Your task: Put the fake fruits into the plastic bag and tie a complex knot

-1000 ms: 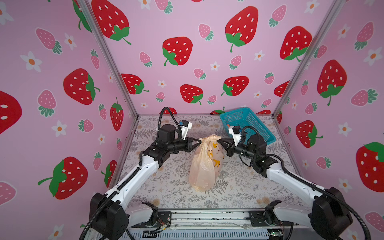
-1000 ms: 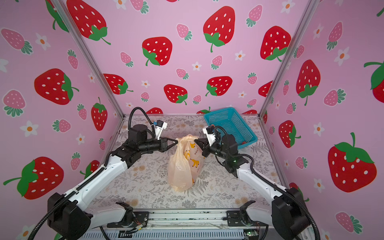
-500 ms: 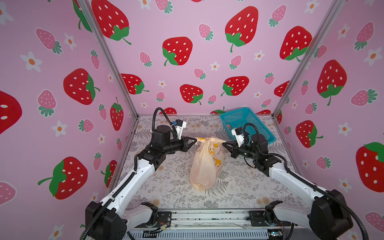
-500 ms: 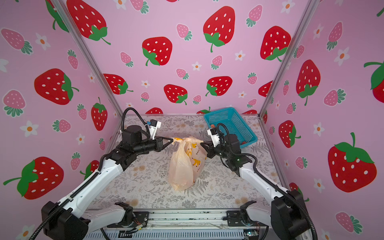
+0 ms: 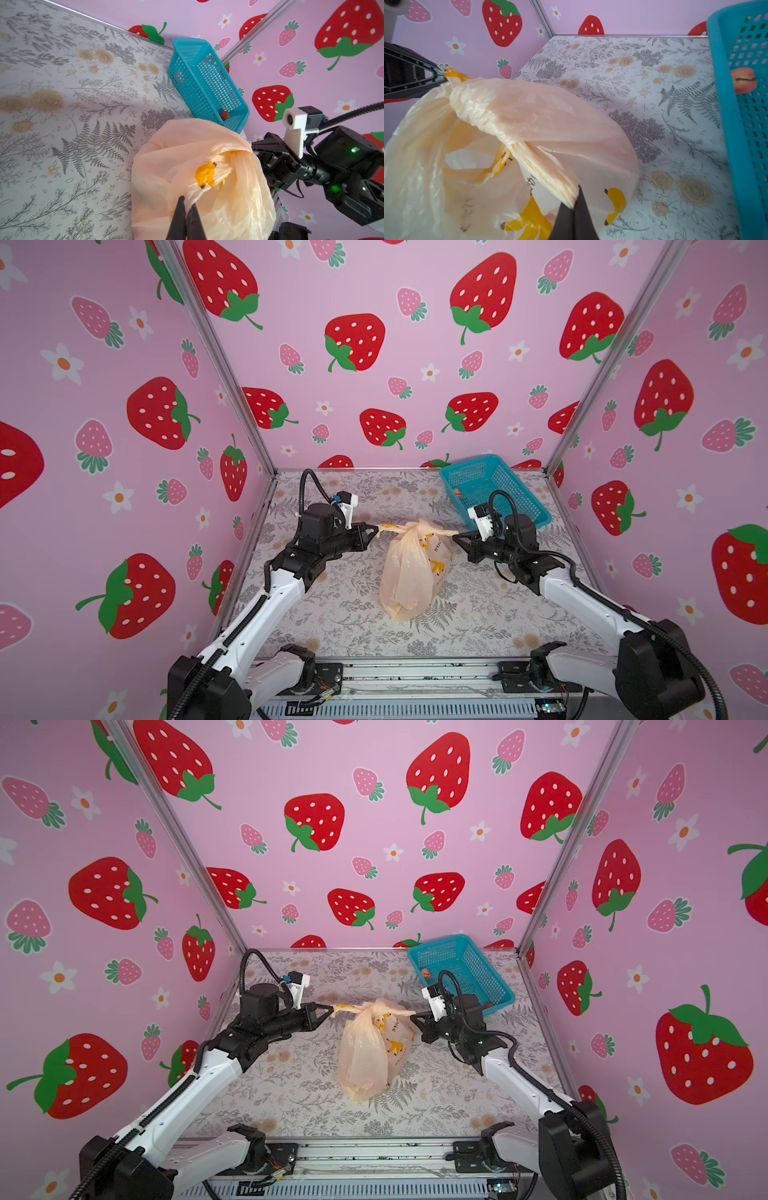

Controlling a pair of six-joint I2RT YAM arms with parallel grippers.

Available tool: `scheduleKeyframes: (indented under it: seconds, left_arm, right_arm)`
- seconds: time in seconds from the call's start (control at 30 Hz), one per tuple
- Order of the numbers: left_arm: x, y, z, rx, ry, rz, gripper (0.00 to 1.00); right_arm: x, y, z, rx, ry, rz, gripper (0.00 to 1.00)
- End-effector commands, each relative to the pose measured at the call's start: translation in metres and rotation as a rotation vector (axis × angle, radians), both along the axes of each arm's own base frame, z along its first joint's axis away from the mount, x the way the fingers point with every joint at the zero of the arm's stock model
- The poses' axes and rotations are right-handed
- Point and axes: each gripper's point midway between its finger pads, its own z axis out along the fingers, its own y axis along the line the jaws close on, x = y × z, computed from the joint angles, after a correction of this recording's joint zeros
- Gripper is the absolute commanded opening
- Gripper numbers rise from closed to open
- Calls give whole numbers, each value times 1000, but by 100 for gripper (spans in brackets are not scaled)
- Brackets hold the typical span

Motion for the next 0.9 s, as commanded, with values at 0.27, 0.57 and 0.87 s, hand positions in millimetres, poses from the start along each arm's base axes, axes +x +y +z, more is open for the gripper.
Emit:
scheduleKeyframes:
  seconds: [0.27, 0.57, 0.87]
  left_arm:
    - [14, 19, -19, 16, 21, 136, 0]
    - [14, 53, -33, 23, 22, 301, 0]
    - [10, 53, -42, -15, 47, 291, 0]
  right_arm:
    - [-2, -24, -27, -60, 48, -109, 0]
    - [1, -51, -64, -107, 147, -225, 0]
    - [0, -48, -66, -40, 161, -234, 0]
